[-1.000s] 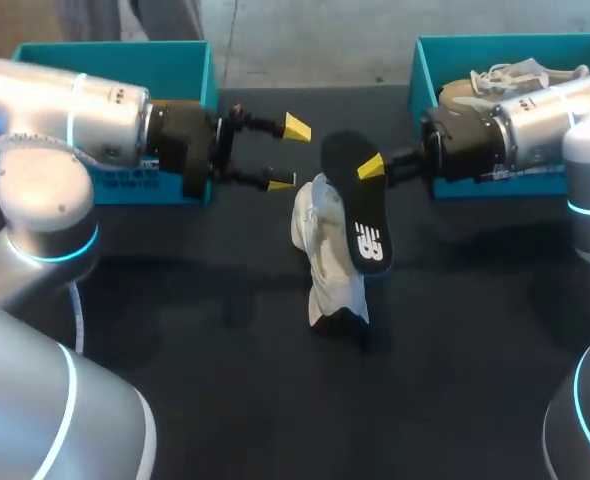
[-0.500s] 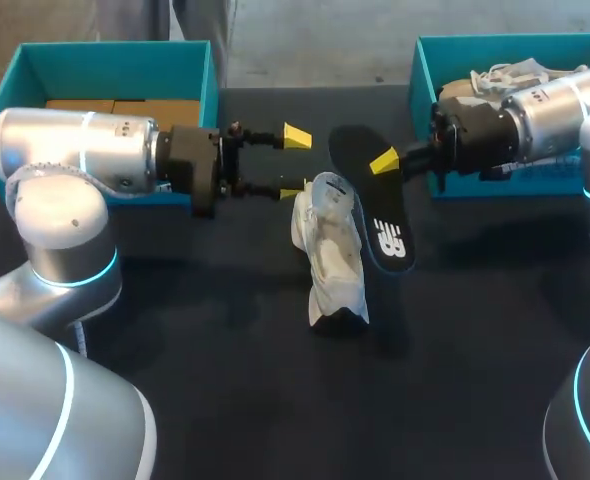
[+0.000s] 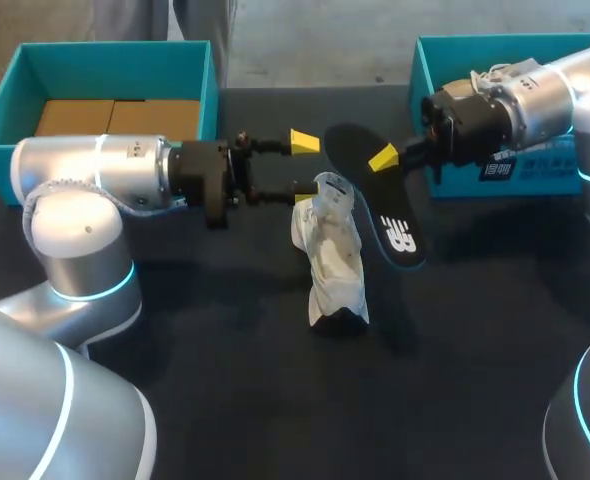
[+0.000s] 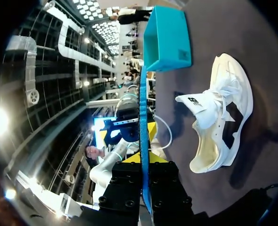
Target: Take the shoe out of the shoebox, open the shoe tongue, remove and reinsert the insole, then place the shoe into the shoebox
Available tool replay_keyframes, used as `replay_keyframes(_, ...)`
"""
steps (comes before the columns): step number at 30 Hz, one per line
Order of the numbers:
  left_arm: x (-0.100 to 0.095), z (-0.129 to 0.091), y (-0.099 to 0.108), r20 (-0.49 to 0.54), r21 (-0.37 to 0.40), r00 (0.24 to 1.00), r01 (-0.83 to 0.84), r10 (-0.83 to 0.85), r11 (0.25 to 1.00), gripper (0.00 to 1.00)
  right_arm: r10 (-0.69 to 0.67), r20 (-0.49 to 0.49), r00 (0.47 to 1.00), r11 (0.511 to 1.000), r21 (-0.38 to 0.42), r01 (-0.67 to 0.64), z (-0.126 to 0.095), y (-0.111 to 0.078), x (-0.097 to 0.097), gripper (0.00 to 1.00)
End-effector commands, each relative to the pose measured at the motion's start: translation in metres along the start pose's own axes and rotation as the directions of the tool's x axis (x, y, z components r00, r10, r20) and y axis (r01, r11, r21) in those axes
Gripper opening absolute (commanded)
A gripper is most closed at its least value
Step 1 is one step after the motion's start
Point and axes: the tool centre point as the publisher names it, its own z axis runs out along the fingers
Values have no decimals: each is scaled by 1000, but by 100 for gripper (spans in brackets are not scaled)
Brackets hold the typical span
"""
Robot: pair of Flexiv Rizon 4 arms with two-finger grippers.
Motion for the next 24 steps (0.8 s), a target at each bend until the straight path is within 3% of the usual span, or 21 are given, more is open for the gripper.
replay_keyframes(1, 2, 3, -2, 5, -7, 1000, 2, -2, 1000, 100, -5, 5, 1000, 1000, 24, 4, -1, 3, 2, 0)
replay_keyframes(24, 2, 16, -4, 45, -25, 999, 10, -9, 1000, 100, -14, 8, 1000, 994, 104, 13, 14, 2, 9, 0)
